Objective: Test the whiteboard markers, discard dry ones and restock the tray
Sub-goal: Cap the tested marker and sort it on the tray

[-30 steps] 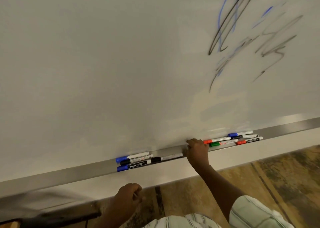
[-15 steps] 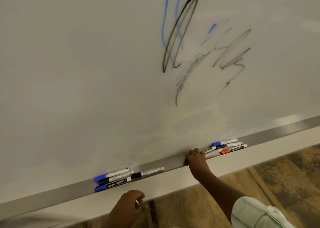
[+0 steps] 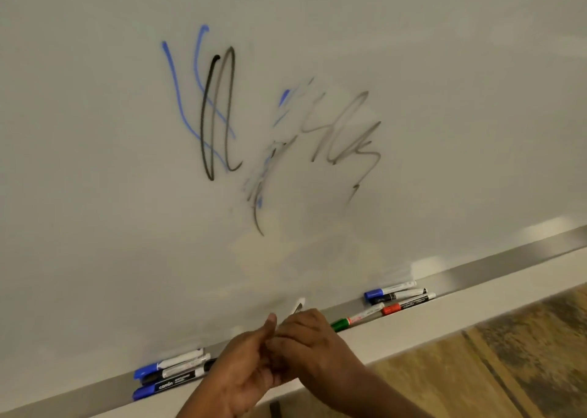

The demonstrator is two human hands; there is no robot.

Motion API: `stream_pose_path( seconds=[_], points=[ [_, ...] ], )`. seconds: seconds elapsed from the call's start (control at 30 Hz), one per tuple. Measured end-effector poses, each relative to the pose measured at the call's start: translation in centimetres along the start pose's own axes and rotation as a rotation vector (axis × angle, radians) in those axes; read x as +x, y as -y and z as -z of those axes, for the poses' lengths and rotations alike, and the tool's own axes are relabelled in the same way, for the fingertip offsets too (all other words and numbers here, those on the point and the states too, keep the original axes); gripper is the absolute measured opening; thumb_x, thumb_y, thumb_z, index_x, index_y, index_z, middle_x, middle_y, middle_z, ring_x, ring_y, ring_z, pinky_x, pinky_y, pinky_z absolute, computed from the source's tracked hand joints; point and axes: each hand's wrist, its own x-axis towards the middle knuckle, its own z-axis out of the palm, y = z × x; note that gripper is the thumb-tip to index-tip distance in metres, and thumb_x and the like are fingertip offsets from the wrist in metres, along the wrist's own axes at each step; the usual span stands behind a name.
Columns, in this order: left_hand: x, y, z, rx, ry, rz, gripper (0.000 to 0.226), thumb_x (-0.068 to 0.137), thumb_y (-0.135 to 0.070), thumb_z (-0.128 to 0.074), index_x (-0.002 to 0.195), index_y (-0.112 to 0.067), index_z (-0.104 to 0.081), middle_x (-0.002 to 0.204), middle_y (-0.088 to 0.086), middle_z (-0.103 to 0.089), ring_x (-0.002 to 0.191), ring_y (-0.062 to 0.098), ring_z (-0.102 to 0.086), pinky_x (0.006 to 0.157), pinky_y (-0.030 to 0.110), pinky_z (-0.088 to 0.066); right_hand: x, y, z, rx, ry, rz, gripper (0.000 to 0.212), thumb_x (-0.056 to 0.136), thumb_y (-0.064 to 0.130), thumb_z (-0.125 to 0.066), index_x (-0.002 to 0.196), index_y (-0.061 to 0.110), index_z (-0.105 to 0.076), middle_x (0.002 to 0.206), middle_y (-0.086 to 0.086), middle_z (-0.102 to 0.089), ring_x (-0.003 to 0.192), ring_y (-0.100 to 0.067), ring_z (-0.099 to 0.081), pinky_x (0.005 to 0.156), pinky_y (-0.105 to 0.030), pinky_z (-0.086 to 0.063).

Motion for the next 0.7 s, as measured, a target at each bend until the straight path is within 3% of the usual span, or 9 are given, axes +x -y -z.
stream_pose_path(
  seconds=[0.1,0.23,0.3,0.33,0.4,0.47,0.57,0.63,0.7],
  points=[
    [-0.4,-0.7,-2.2,0.083,0.039,-0.077,0.022,0.090,-0.010,-0.052,0.096,0.007,-0.065,0.065,0.013,-0.054,0.052,0.019,-0.054,0.062,0.036,-0.053,-0.7,-0.4,2.3,0.110,-0.099,-0.074,0.016,0.087,0.029,-0.070,0.101,0.024,-0.063,0.099,0.011,-0.067,0.095,-0.007,-0.060,0.079,-0.030,-0.048],
    [-1.2,-1.3,-4.7,0.440,-0.052,-0.324,0.016,0.095,-0.002,-0.046,0.096,0.003,-0.062,0.062,0.007,-0.054,0.049,0.013,-0.050,0.048,0.026,-0.047,-0.9,-0.5,7.7,0.594,-0.374,-0.689,0.046,0.062,0.069,-0.073,0.085,0.034,-0.053,0.069,0.003,-0.058,0.062,-0.008,-0.053,0.058,-0.027,-0.048],
    [-2.3,-1.5,-6.3,0.802,0.053,-0.444,0.013,0.098,-0.011,-0.046,0.097,-0.008,-0.059,0.068,-0.003,-0.054,0.053,0.007,-0.045,0.052,0.019,-0.038,-0.7,-1.0,9.6,0.889,-0.299,-0.930,0.053,0.067,0.074,-0.063,0.090,0.026,-0.054,0.060,-0.006,-0.052,0.052,-0.017,-0.049,0.051,-0.033,-0.047],
    [-2.9,-1.5,-7.1,1.015,0.119,-0.505,0.013,0.098,-0.018,-0.045,0.096,-0.019,-0.058,0.075,-0.012,-0.056,0.059,0.001,-0.047,0.060,0.016,-0.037,-0.5,-1.2,10.6,1.025,-0.187,-0.975,0.054,0.074,0.069,-0.060,0.092,0.019,-0.057,0.055,-0.005,-0.049,0.047,-0.014,-0.046,0.046,-0.028,-0.042],
    [-3.8,-1.6,-8.4,1.361,0.284,-0.611,0.015,0.099,-0.028,-0.041,0.104,-0.040,-0.048,0.095,-0.031,-0.055,0.083,-0.009,-0.052,0.075,0.008,-0.038,-0.2,-1.0,12.3,1.113,-0.018,-0.934,0.040,0.083,0.055,-0.052,0.088,0.016,-0.063,0.052,0.000,-0.050,0.045,-0.008,-0.045,0.044,-0.019,-0.034],
    [-4.7,-1.9,-9.1,1.460,0.320,-0.627,0.019,0.100,-0.035,-0.037,0.117,-0.041,-0.040,0.108,-0.028,-0.054,0.098,-0.007,-0.052,0.086,0.014,-0.042,0.1,-0.9,13.7,1.045,0.037,-0.846,0.026,0.084,0.045,-0.050,0.082,0.024,-0.064,0.053,0.003,-0.055,0.049,-0.008,-0.047,0.047,-0.018,-0.035],
    [-4.8,-2.0,-8.7,1.564,0.119,-0.621,0.033,0.091,-0.063,-0.026,0.114,-0.046,-0.043,0.112,-0.021,-0.056,0.104,-0.005,-0.052,0.096,0.027,-0.042,0.6,-1.3,15.4,1.014,0.131,-0.743,0.018,0.090,0.036,-0.052,0.079,0.022,-0.051,0.047,0.003,-0.049,0.043,-0.009,-0.041,0.048,-0.018,-0.033],
    [-5.0,-2.1,-8.4,1.638,-0.021,-0.611,0.053,0.068,-0.086,-0.007,0.096,-0.059,-0.043,0.104,-0.025,-0.056,0.104,-0.012,-0.050,0.094,0.018,-0.041,1.2,-1.4,16.7,1.061,0.225,-0.677,0.021,0.094,0.030,-0.052,0.076,0.021,-0.046,0.046,0.006,-0.047,0.042,-0.009,-0.038,0.047,-0.018,-0.030],
    [-5.8,-2.6,-9.1,1.744,-0.141,-0.591,0.065,0.045,-0.091,0.009,0.078,-0.061,-0.039,0.083,-0.019,-0.050,0.087,-0.009,-0.052,0.079,0.009,-0.038,2.0,-1.4,18.2,1.109,0.298,-0.580,0.022,0.094,0.028,-0.052,0.073,0.024,-0.046,0.047,0.010,-0.049,0.044,-0.007,-0.040,0.049,-0.019,-0.030]
  ],
)
